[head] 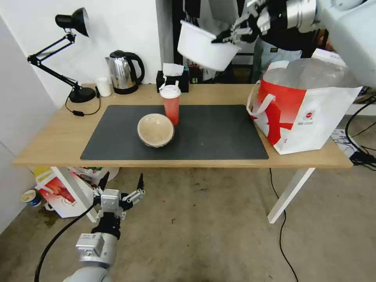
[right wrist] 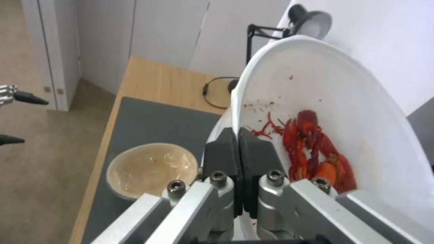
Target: Pick up the trash from the table and place it into the takeout bag.
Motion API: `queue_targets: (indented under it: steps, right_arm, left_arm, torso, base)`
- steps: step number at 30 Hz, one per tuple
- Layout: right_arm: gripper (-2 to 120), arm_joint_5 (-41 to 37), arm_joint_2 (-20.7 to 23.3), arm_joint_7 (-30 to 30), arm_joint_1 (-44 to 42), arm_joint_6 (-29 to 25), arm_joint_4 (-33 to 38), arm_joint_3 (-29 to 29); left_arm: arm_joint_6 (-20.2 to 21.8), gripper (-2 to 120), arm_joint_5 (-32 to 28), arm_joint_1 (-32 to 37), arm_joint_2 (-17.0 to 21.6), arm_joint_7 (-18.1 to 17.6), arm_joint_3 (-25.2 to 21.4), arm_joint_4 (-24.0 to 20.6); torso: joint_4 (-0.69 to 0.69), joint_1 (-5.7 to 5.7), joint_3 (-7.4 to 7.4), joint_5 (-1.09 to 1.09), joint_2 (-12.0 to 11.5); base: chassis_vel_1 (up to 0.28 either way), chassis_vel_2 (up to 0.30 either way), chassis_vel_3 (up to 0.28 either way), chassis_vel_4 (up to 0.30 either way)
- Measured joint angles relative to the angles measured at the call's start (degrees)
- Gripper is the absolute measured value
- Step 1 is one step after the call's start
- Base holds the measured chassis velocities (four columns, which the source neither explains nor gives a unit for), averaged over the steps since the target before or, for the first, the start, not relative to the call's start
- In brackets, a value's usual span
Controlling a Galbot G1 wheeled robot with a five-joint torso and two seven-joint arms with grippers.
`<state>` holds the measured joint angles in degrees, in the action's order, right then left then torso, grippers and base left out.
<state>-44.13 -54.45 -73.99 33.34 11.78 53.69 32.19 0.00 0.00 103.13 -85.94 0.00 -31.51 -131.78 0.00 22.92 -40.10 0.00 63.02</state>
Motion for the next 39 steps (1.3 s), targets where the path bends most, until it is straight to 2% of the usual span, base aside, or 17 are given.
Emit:
queue_targets:
  steps: [7, 15, 19, 30, 39]
  right_arm:
    - [0, -1.3, 2.1, 0.0, 2.8, 0.2, -0.9, 1.0]
    - [0, -2.2, 6.3, -0.4, 3.8, 0.3, -0.3, 2.3]
    - [0, -2.7, 9.9, -1.0, 4.3, 0.3, -0.1, 3.5]
    - [0, -3.1, 13.3, -1.6, 3.5, 0.1, 0.2, 3.7]
    - [0, -3.0, 17.9, -3.2, 2.2, -0.3, 0.7, 3.7]
  left_arm:
    - [0.0, 100, 0.0, 0.0, 0.0, 0.0, 0.0, 0.0]
    - [0.0, 100, 0.0, 0.0, 0.0, 0.0, 0.0, 0.0]
    - [0.0, 100, 0.0, 0.0, 0.0, 0.0, 0.0, 0.0]
    - [0.0, 100, 0.0, 0.0, 0.0, 0.0, 0.0, 0.0]
    - [0.0, 100, 0.0, 0.0, 0.0, 0.0, 0.0, 0.0]
  torso:
    - [-0.01, 0.0, 0.0, 0.01, 0.0]
    - [-0.01, 0.0, 0.0, 0.02, 0.0]
    - [-0.01, 0.0, 0.0, 0.01, 0.0]
    - [-0.01, 0.0, 0.0, 0.02, 0.0]
    - [-0.01, 0.0, 0.0, 0.01, 0.0]
  base:
    - [0.0, 0.0, 0.0, 0.0]
    - [0.0, 0.0, 0.0, 0.0]
    - [0.0, 0.0, 0.0, 0.0]
    - [0.0, 0.0, 0.0, 0.0]
    - [0.0, 0.0, 0.0, 0.0]
